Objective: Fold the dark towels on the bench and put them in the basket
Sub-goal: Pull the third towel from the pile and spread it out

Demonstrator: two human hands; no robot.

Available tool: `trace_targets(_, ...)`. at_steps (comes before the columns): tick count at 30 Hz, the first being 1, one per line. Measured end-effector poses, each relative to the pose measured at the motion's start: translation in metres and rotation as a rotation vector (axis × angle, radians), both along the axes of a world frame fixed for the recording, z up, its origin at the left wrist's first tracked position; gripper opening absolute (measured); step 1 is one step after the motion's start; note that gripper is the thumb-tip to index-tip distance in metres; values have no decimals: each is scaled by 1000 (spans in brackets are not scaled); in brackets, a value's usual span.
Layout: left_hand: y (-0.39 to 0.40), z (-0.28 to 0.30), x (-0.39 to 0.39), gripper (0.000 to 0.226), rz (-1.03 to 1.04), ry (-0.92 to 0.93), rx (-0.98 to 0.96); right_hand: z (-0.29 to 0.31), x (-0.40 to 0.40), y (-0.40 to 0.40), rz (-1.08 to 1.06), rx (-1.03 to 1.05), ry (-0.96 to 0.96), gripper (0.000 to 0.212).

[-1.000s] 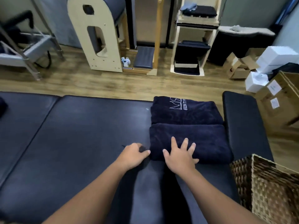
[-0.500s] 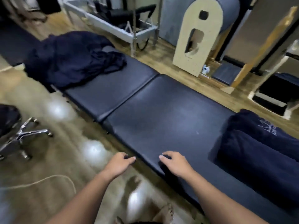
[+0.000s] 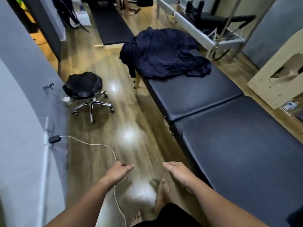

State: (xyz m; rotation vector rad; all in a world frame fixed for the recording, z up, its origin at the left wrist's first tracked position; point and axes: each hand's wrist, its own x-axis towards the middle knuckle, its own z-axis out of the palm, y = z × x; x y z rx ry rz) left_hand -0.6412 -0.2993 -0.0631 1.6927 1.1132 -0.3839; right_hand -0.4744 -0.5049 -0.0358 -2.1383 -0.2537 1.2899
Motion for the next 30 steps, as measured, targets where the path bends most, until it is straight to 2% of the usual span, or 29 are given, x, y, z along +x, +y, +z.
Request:
trace_targets(5,43,-8,27,26,26,46,-33,-21,43,53,67,28,55,49)
trace_targets(10,96,0,88,45,-35,71,70,-27,104,113,207,40,15,57)
trace_targets(16,158,16,142,38,-45,55,117,-30,167,177,339,49,10,60)
trace_targets(21,209,12,168,27,-102,80,84,-33,197,234,360,25,7,61)
trace_targets(26,286,-15,215,33,-137,79,19,-40,230,299,315,-11,16,57)
trace_targets(30,350,-19,263,41,-176,42,-4,-31,260,349,225,-107,30,68)
